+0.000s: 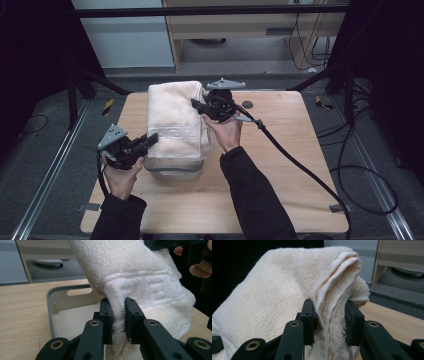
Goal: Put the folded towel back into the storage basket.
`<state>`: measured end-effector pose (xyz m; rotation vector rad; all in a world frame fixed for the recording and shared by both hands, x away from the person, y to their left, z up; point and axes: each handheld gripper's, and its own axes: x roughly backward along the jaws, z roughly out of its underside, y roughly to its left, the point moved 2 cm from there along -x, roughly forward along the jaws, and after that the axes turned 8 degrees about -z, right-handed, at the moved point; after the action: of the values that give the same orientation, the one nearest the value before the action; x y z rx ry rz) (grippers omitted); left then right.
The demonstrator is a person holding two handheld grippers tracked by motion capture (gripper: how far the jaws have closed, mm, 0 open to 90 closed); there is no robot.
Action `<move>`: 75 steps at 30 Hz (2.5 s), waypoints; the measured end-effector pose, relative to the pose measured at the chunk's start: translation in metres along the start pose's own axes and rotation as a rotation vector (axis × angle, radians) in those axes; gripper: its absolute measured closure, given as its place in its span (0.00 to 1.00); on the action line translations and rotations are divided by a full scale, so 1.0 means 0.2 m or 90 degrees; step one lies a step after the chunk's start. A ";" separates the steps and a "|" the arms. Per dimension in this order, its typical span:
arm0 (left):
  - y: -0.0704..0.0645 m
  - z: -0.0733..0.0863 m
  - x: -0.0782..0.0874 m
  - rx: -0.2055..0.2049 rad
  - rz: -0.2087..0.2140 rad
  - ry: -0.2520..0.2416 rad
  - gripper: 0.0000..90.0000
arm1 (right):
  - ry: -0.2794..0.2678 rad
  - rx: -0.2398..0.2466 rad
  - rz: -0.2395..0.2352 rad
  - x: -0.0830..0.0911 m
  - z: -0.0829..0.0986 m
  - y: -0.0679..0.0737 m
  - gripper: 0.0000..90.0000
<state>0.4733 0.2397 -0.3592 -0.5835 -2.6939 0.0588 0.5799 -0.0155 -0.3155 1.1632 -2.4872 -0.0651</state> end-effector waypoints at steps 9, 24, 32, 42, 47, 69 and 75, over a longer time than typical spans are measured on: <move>0.05 0.01 -0.01 0.008 -0.014 0.004 0.86 | 0.004 -0.001 0.000 -0.07 0.00 0.01 0.74; 0.12 0.08 -0.06 0.008 -0.038 0.039 0.86 | 0.031 -0.010 0.008 -0.18 0.08 0.00 0.74; 0.14 0.12 -0.08 0.006 -0.049 0.062 0.86 | 0.053 -0.013 0.016 -0.24 0.14 -0.01 0.74; 0.16 0.18 -0.12 -0.005 -0.069 0.094 0.86 | 0.079 -0.016 0.025 -0.30 0.22 -0.02 0.74; 0.17 0.20 -0.14 -0.007 -0.073 0.106 0.86 | 0.086 -0.021 0.025 -0.32 0.25 -0.02 0.74; 0.17 0.29 -0.23 -0.024 -0.083 0.150 0.86 | 0.122 -0.046 0.036 -0.39 0.40 -0.08 0.73; 0.17 0.31 -0.25 -0.028 -0.085 0.160 0.86 | 0.129 -0.048 0.042 -0.40 0.43 -0.10 0.73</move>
<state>0.5058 0.2524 -0.4383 -0.3941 -2.4863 -0.1042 0.6091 0.0204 -0.4248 1.0047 -2.3211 -0.0205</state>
